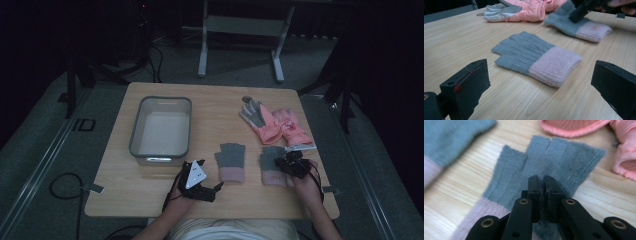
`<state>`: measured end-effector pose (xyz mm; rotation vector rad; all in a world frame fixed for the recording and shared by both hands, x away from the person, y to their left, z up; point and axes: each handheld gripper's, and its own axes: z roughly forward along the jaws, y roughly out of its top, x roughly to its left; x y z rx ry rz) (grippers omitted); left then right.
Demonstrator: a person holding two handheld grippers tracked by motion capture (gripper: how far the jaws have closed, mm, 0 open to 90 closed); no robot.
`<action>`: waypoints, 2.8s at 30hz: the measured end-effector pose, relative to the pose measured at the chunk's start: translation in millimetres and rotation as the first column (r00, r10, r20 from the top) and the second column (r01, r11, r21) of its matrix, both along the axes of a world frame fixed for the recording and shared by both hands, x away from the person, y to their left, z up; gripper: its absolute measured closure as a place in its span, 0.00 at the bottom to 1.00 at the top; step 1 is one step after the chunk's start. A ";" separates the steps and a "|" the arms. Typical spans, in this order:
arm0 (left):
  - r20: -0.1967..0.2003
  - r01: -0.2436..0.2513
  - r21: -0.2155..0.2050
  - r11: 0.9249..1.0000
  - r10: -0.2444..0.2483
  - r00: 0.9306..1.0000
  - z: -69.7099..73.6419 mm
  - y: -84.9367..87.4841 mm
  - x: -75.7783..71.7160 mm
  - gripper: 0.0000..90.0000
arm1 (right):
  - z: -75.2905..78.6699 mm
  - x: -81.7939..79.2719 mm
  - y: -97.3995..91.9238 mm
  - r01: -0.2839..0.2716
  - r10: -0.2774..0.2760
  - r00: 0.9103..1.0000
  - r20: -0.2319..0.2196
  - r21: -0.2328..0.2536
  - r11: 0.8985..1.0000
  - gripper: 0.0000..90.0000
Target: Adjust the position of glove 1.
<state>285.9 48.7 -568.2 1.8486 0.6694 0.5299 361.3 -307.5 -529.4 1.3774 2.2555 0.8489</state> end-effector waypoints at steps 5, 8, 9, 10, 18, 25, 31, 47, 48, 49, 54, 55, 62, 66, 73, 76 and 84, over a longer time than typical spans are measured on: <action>-0.001 0.000 0.000 1.000 0.000 1.000 0.1 0.3 0.2 0.01 | 28.0 -4.7 4.0 -0.001 -0.001 0.998 0.055 0.035 0.999 0.94; 0.001 0.001 0.001 1.000 -0.001 1.000 0.0 0.0 -0.1 0.01 | 40.4 -4.2 8.1 -0.013 0.008 0.997 0.074 0.057 0.998 0.94; 0.002 0.000 0.002 1.000 0.000 1.000 0.0 0.0 0.0 0.01 | 44.2 -3.7 10.0 -0.017 0.012 0.997 0.076 0.063 0.998 0.94; 0.002 0.000 0.003 1.000 0.000 1.000 0.1 0.0 0.1 0.01 | 47.6 -3.3 12.4 -0.021 0.016 0.996 0.082 0.067 0.998 0.94; 0.001 0.000 0.000 1.000 0.000 1.000 0.1 0.2 0.0 0.01 | 66.2 0.1 38.4 -0.058 0.047 0.992 0.115 0.096 0.994 0.94; 0.002 0.002 0.002 1.000 -0.002 1.000 0.1 0.1 -0.1 0.01 | 68.8 4.8 66.5 -0.091 0.076 0.990 0.123 0.118 0.989 0.94; 0.001 0.002 -0.001 1.000 -0.002 1.000 0.0 0.3 -0.1 0.01 | 61.9 8.4 94.7 -0.117 0.105 0.989 0.101 0.123 0.985 0.94; 0.001 0.008 -0.007 1.000 -0.008 1.000 0.0 1.4 0.0 0.01 | 20.9 12.7 133.2 -0.148 0.149 0.989 0.002 0.134 0.980 0.94; 0.001 0.008 -0.005 1.000 -0.008 1.000 0.1 1.3 0.0 0.01 | 18.4 12.8 133.2 -0.149 0.151 0.989 -0.004 0.138 0.979 0.94; 0.001 0.008 -0.005 1.000 -0.008 1.000 0.1 1.3 -0.1 0.01 | 16.2 12.9 133.3 -0.148 0.151 0.989 -0.007 0.138 0.979 0.94; 0.000 0.007 -0.005 1.000 -0.007 1.000 0.0 1.1 0.1 0.01 | 8.1 15.5 132.5 -0.137 0.142 0.989 -0.028 0.140 0.981 0.94; 0.000 0.006 -0.005 1.000 -0.006 1.000 0.0 1.0 0.0 0.01 | 6.5 16.1 132.5 -0.137 0.142 0.989 -0.029 0.139 0.981 0.94; -0.006 0.012 -0.010 1.000 -0.012 1.000 0.1 1.8 0.6 0.01 | -1.7 19.1 133.9 -0.133 0.141 0.989 -0.049 0.133 0.982 0.93; -0.001 0.017 -0.009 1.000 -0.017 1.000 0.1 1.8 0.1 0.01 | -9.9 19.3 134.5 -0.137 0.145 0.988 -0.056 0.127 0.982 0.91; 0.043 0.037 -0.017 0.999 -0.036 0.998 4.5 1.0 -1.4 0.01 | -3.0 16.8 123.9 -0.146 0.150 0.988 -0.019 0.146 0.978 0.80; 0.047 0.035 0.035 0.999 -0.036 0.998 8.3 -2.9 0.3 0.01 | 5.9 16.2 113.5 -0.137 0.137 0.991 0.008 0.138 0.981 0.80; -0.054 0.111 0.089 0.990 -0.107 0.993 18.4 -18.0 8.0 0.10 | 21.9 24.0 87.3 -0.091 0.089 0.996 0.023 0.146 0.985 0.77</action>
